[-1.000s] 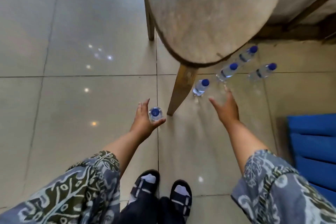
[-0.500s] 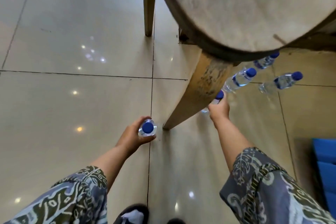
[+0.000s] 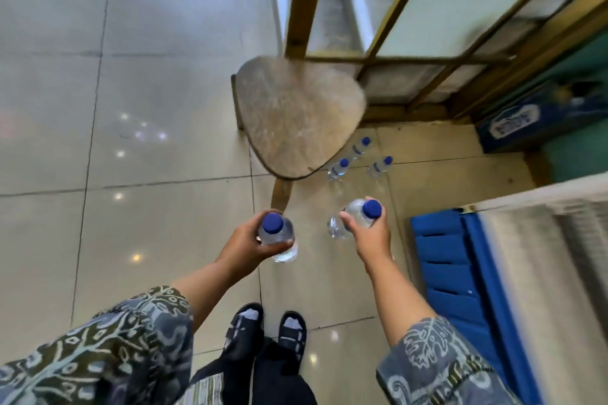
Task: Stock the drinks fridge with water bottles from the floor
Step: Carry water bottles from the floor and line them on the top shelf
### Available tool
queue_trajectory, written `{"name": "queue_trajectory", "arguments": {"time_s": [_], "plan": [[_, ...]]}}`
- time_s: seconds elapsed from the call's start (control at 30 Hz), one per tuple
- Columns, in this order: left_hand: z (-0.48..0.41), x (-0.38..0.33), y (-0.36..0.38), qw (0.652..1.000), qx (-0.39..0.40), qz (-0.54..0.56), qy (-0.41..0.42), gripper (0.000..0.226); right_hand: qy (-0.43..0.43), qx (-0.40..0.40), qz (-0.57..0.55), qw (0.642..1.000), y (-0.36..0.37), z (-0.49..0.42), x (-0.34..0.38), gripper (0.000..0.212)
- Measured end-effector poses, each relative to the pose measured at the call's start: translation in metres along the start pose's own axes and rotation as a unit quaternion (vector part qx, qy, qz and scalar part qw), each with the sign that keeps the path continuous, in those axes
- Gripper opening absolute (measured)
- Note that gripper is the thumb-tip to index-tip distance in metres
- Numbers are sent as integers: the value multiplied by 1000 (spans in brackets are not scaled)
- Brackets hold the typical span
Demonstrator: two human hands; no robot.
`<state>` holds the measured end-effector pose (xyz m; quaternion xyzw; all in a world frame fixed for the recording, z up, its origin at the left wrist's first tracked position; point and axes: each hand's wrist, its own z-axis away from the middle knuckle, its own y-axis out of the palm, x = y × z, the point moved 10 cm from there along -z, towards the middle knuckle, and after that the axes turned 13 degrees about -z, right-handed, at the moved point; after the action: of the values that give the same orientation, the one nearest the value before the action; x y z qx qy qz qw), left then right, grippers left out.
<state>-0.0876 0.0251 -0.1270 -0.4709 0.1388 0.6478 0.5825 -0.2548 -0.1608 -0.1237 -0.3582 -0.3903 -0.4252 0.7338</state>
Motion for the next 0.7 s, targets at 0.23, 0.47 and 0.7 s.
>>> {"name": "queue_trajectory", "arguments": {"time_s": [0.23,0.47,0.7], "plan": [[61,-216,-5,978,85,-93,169,57,-48,-86,14,995,-131,102,139,57],[116,-387,59,923,134,-152,327,50,-171,-239,-68,953,-296,189,229,57],[178,-559,162,871,195,-96,441,32,-287,-329,-123,891,-448,256,303,44]]}}
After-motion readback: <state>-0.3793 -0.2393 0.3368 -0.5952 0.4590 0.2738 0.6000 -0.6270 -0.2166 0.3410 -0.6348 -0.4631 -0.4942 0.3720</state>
